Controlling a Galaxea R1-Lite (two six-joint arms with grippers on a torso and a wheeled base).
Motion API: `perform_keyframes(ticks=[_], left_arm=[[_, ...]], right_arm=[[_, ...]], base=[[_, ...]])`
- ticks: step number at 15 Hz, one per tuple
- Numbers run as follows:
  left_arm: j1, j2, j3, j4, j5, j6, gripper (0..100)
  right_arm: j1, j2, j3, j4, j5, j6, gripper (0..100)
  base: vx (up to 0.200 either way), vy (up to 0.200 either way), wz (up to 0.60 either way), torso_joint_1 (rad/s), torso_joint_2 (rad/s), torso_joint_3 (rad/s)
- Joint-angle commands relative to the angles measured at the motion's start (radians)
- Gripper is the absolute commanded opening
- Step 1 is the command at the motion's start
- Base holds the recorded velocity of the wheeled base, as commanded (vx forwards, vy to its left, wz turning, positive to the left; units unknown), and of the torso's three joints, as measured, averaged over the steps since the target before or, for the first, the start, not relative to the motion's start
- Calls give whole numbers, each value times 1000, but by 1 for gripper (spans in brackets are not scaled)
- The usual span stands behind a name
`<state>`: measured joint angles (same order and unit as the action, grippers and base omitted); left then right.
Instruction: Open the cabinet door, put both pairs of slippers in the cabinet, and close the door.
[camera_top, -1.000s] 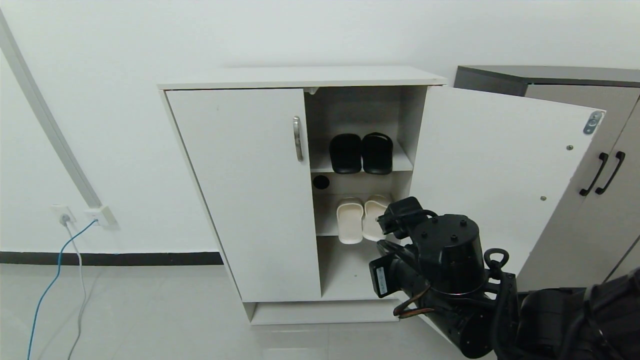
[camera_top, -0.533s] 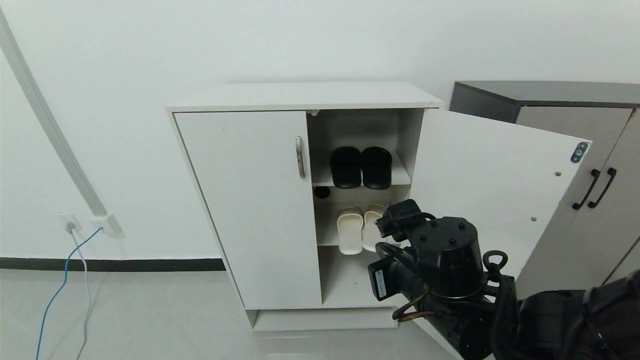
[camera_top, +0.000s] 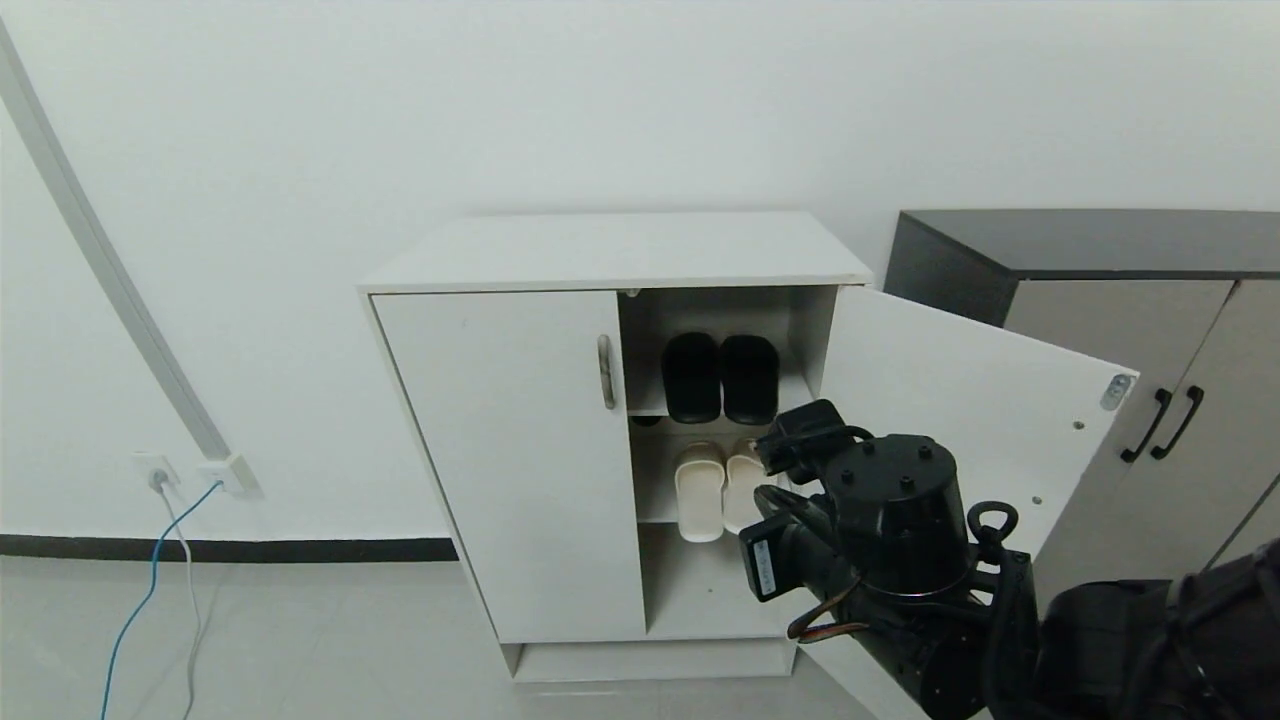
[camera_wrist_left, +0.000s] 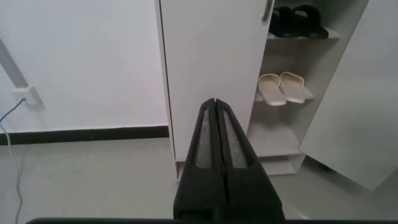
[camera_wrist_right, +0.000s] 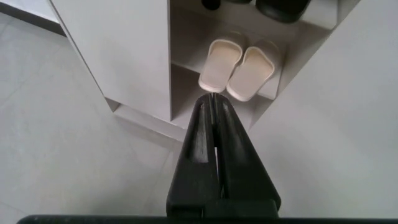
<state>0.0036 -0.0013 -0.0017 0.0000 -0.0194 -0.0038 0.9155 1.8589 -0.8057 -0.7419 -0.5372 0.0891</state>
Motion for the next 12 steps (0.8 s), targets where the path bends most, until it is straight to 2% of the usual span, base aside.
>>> perform_keyframes(ticks=[1, 12], left_arm=[[1, 1, 0, 0, -1, -1, 0], [-1, 1, 0, 0, 1, -1, 0]], right_arm=[[0, 2, 0, -1, 0, 0, 0], [0, 9, 3, -2, 2, 1, 0]], base=[[0, 0, 0, 159, -476, -330], [0, 0, 0, 199, -511, -316]])
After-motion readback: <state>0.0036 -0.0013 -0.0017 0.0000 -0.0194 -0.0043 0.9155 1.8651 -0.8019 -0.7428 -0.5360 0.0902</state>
